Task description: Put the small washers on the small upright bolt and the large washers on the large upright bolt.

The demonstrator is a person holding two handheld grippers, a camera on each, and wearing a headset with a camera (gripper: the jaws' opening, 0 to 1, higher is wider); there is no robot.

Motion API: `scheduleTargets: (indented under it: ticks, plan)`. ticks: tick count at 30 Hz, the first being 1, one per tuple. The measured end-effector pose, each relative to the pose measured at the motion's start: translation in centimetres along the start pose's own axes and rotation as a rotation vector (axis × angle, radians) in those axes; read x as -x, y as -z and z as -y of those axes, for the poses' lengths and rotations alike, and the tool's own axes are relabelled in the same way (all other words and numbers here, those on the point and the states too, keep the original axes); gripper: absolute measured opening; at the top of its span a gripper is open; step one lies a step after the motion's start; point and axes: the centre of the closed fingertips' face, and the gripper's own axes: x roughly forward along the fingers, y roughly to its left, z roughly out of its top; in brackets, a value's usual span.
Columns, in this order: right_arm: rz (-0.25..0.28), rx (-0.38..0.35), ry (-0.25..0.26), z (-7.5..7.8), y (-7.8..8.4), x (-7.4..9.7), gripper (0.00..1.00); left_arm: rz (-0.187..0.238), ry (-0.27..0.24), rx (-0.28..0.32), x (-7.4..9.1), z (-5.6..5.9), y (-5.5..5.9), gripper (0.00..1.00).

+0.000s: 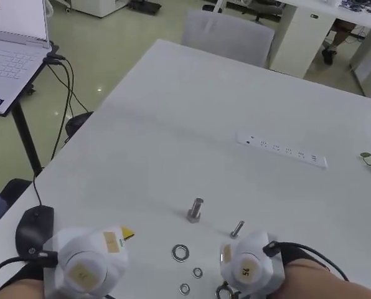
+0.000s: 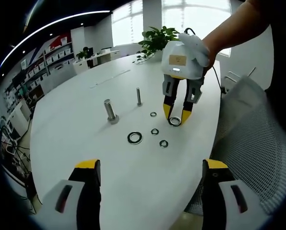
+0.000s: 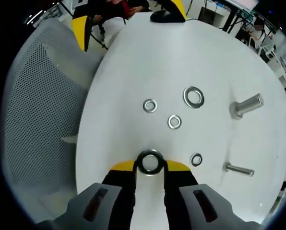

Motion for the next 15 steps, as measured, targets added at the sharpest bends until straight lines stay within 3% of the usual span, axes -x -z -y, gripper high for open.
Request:
scheduleTargets:
  ticks: [6,15]
  plan:
    - [0.017,-0.036,-0.002,0.3,-0.1,0.1,0.21,-0.018,0.007,0.0,0.0,0.1,0.5,0.85]
    - [0.014,-0.094,-0.015,0.7,0.4,1.5,0.21,-0.008,0.004,-0.008,0.1,0.0,0.3,0.84]
